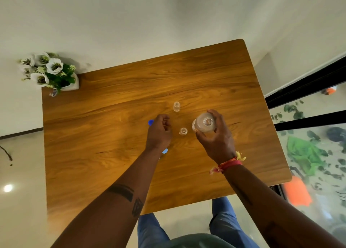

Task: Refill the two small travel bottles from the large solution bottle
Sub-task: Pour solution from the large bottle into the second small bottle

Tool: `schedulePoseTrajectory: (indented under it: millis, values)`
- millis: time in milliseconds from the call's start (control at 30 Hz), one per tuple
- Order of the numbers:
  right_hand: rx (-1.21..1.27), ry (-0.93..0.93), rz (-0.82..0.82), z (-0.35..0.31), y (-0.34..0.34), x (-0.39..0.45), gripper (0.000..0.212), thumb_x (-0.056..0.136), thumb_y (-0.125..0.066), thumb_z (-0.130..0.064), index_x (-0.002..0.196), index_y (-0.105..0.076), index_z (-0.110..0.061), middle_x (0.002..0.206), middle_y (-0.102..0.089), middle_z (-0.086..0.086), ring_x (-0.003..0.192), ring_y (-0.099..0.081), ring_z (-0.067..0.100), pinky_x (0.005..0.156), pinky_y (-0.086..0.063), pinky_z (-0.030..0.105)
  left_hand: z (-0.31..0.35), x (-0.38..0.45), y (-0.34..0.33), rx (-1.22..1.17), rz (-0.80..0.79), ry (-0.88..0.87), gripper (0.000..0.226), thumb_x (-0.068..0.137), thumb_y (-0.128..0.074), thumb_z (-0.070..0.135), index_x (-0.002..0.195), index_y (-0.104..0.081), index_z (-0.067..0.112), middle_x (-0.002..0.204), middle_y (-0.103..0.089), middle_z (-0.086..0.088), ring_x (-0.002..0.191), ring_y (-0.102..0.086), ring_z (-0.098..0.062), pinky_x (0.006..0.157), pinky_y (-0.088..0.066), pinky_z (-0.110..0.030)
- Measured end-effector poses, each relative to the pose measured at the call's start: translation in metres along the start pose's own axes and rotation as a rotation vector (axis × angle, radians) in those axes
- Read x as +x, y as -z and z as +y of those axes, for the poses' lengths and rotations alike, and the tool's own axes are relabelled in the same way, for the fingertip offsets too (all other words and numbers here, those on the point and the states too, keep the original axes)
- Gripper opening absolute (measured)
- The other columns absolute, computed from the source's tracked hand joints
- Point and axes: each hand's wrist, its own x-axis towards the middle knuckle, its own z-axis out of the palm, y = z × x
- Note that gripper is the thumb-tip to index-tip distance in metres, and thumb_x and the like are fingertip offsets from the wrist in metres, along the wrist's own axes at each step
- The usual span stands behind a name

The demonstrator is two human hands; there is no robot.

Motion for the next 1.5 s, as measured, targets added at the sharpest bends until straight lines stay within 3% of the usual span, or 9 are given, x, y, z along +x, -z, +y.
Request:
schedulePoseTrajectory:
  millis: [167,300,667,767,900,967,1067,1200,1500]
  values:
    - [-0.015,-0.022,-0.006,0.006,0.003,-0.008,0.072,0.077,-0.083,-0.031,0.138,-0.046,-0.026,0.126,-0.056,-0.006,0.105,-0.06,0.015,0.085,-0.057,0.041,-0.011,-0.018,-0.007,0.114,-0.1,-0.084,0.059,0.088,-0.068,0.006,0.139,-0.051,0.031,0.116,-0.056,0.006,0.09,-0.06,-0.006,0.079,-0.056,-0.024]
    - [-0.029,-0.027,-0.006,0.009,0.003,-0.014,0.072,0.077,-0.084,-0.031,0.138,-0.046,-0.026,0.124,-0.057,-0.007,0.105,-0.06,0.013,0.086,-0.057,0.039,-0.016,-0.027,-0.016,0.112,-0.139,-0.122,0.065,0.087,-0.077,0.023,0.143,-0.048,0.037,0.122,-0.048,0.009,0.092,-0.057,-0.003,0.08,-0.051,-0.017]
    - [-0.041,0.022,-0.003,0.003,0.004,-0.014,0.072,0.076,-0.084,-0.031,0.138,-0.047,-0.026,0.124,-0.058,-0.007,0.102,-0.061,0.013,0.084,-0.057,0.037,-0.006,-0.031,-0.029,0.026,-0.117,-0.145,0.039,0.09,-0.075,0.027,0.127,-0.065,0.035,0.127,-0.055,0.007,0.104,-0.064,-0.012,0.091,-0.056,-0.029]
    - [-0.044,0.055,0.002,-0.006,0.009,-0.014,0.073,0.076,-0.083,-0.031,0.139,-0.046,-0.026,0.126,-0.058,-0.006,0.104,-0.061,0.014,0.086,-0.056,0.038,0.004,-0.037,-0.02,0.014,-0.074,-0.128,0.037,0.09,-0.074,0.029,0.126,-0.066,0.031,0.125,-0.06,0.01,0.101,-0.065,-0.01,0.079,-0.052,-0.021]
    - [-0.081,0.082,-0.045,-0.034,0.024,-0.007,0.079,0.079,-0.081,-0.034,0.147,-0.041,-0.03,0.138,-0.054,-0.005,0.115,-0.055,0.009,0.089,-0.047,0.019,0.024,-0.051,0.009,-0.012,-0.033,-0.149,0.037,0.091,-0.073,0.035,0.127,-0.065,0.033,0.119,-0.07,0.014,0.102,-0.066,-0.009,0.077,-0.053,-0.024]
    - [-0.12,0.141,-0.066,-0.056,0.033,-0.001,0.084,0.081,-0.08,-0.035,0.151,-0.036,-0.031,0.145,-0.051,-0.004,0.125,-0.052,0.012,0.092,-0.042,0.02,0.039,-0.059,0.029,-0.027,0.005,-0.185,0.037,0.09,-0.074,0.035,0.126,-0.066,0.033,0.112,-0.07,0.016,0.1,-0.067,-0.009,0.078,-0.055,-0.028]
    - [-0.185,0.248,-0.042,-0.089,0.045,0.007,0.091,0.08,-0.081,-0.038,0.155,-0.03,-0.029,0.144,-0.053,0.002,0.124,-0.055,0.022,0.092,-0.051,0.032,0.066,-0.071,0.06,-0.057,0.046,-0.25,0.036,0.09,-0.075,0.034,0.125,-0.067,0.033,0.105,-0.069,0.018,0.095,-0.067,-0.01,0.08,-0.057,-0.033]
    - [-0.299,0.44,0.004,-0.142,0.062,0.019,0.096,0.08,-0.08,-0.038,0.158,-0.025,-0.024,0.14,-0.056,0.008,0.119,-0.057,0.03,0.092,-0.054,0.044,0.103,-0.086,0.103,-0.024,0.128,-0.354,0.037,0.089,-0.075,0.039,0.125,-0.067,0.031,0.109,-0.071,0.014,0.093,-0.067,-0.007,0.076,-0.055,-0.025]
    - [-0.364,0.799,0.073,-0.28,0.1,0.047,0.085,0.08,-0.077,-0.04,0.152,-0.033,-0.032,0.131,-0.055,0.0,0.102,-0.064,0.022,0.081,-0.06,0.04,0.2,-0.116,0.203,-0.052,0.321,-0.581,0.037,0.087,-0.076,0.044,0.121,-0.069,0.028,0.101,-0.072,0.016,0.082,-0.068,-0.003,0.07,-0.048,-0.009]
